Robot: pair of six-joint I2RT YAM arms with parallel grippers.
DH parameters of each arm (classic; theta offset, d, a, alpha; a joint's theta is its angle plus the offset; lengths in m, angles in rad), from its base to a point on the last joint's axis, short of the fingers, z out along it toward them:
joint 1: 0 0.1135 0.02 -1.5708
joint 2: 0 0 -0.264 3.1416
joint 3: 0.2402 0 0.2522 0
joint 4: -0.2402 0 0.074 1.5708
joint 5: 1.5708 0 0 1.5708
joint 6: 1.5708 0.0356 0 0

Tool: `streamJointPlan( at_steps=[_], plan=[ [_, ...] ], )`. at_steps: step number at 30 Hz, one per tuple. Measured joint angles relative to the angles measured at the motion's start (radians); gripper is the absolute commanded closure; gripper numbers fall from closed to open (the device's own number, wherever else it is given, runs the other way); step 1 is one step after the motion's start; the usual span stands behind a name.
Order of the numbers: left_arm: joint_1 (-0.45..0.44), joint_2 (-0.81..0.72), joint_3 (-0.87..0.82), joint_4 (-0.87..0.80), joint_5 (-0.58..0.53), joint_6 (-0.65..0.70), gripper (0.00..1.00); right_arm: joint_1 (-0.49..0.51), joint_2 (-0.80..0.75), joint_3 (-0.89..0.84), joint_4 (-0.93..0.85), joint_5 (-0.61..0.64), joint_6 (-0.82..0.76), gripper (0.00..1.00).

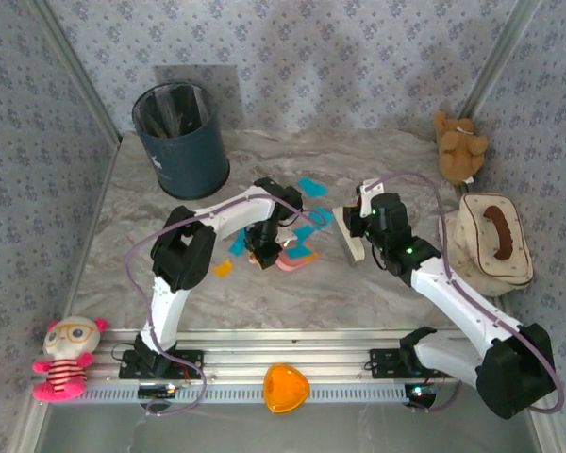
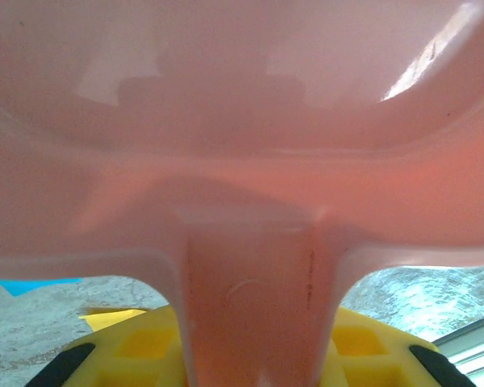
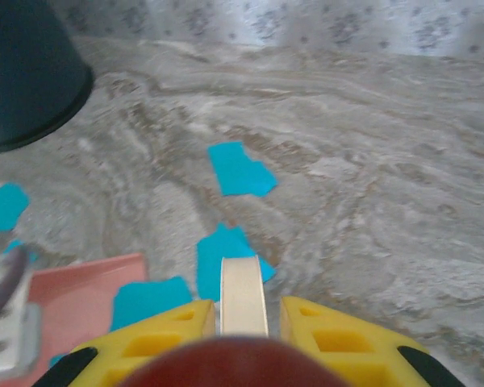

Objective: Sweep away the paper scraps from the table

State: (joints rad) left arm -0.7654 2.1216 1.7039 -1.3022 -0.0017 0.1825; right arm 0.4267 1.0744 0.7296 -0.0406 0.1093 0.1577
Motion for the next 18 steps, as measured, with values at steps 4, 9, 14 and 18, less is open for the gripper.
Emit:
streamJointPlan(
  at_steps=[4,9,14,18],
  plan=[
    [0.002,-0.001,-0.011,0.009,0.0,0.0,1.0,-0.079,0.042,0.0,0.041,0.0,0.01,1.0],
    [0.003,-0.001,-0.013,0.019,0.0,-0.005,1.0,-0.134,0.129,0.024,0.068,0.0,-0.014,1.0],
    [0.003,-0.001,-0.016,0.023,0.005,-0.01,1.0,-0.152,0.217,0.089,0.099,0.0,-0.055,1.0],
    [0.003,-0.001,-0.018,0.024,0.008,-0.011,1.0,-0.154,0.293,0.152,0.121,-0.004,-0.086,1.0]
  ],
)
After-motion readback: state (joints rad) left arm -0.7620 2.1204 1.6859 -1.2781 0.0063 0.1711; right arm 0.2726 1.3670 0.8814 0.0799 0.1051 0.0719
